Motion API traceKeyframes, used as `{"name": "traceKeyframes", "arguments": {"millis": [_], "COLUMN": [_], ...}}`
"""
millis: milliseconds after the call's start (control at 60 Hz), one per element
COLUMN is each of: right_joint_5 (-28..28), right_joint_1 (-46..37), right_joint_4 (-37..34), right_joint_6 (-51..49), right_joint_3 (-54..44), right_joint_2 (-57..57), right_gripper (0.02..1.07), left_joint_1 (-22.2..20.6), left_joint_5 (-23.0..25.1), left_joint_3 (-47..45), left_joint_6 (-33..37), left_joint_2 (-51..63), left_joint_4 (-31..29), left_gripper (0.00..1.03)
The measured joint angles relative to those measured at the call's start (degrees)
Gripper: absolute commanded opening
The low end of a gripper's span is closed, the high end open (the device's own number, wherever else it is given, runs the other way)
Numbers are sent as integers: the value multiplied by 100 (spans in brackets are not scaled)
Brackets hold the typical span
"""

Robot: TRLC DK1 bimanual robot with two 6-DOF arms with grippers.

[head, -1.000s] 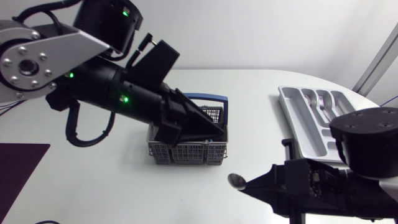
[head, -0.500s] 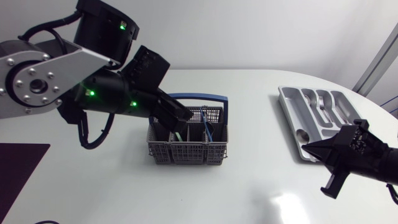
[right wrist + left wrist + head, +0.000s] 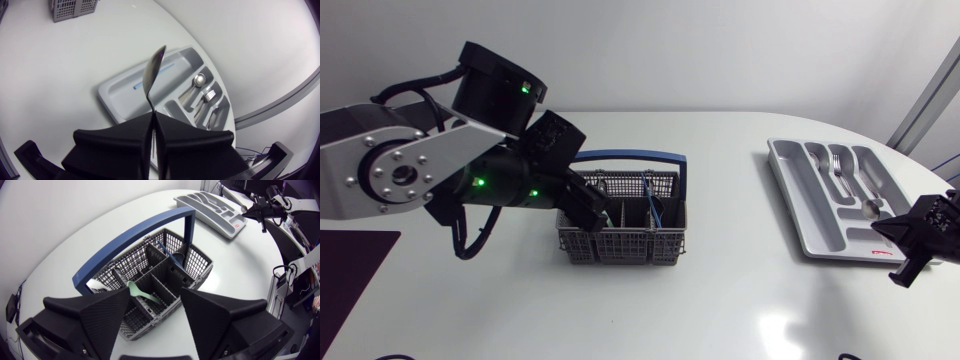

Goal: Unload the cutlery basket into the drawer organizer.

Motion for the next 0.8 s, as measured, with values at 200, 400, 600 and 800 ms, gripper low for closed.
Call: {"name": "traceKeyframes", "arguments": {"millis": [200, 400, 600, 800], "right_joint_5": [66, 522, 848, 1001], "right_joint_1": [-304, -402, -428, -433], "right_joint_4": [527, 1257, 1537, 1698], "right_joint_6": [-417, -719, -984, -1082], "right_joint_3": [603, 1073, 1075, 1036], "right_joint_2": [1126, 2212, 2680, 2688], "right_gripper": [7, 8, 42, 69], "left_joint_1": [0, 0, 11, 11], "left_joint_5": [-131, -151, -151, -151], "left_joint_3": [-173, -291, -321, -321], "left_joint_6": [13, 13, 13, 9], "left_joint_2": [-52, -79, -85, -85], "left_joint_4": [87, 98, 103, 103], "left_gripper": [71, 71, 71, 71]}}
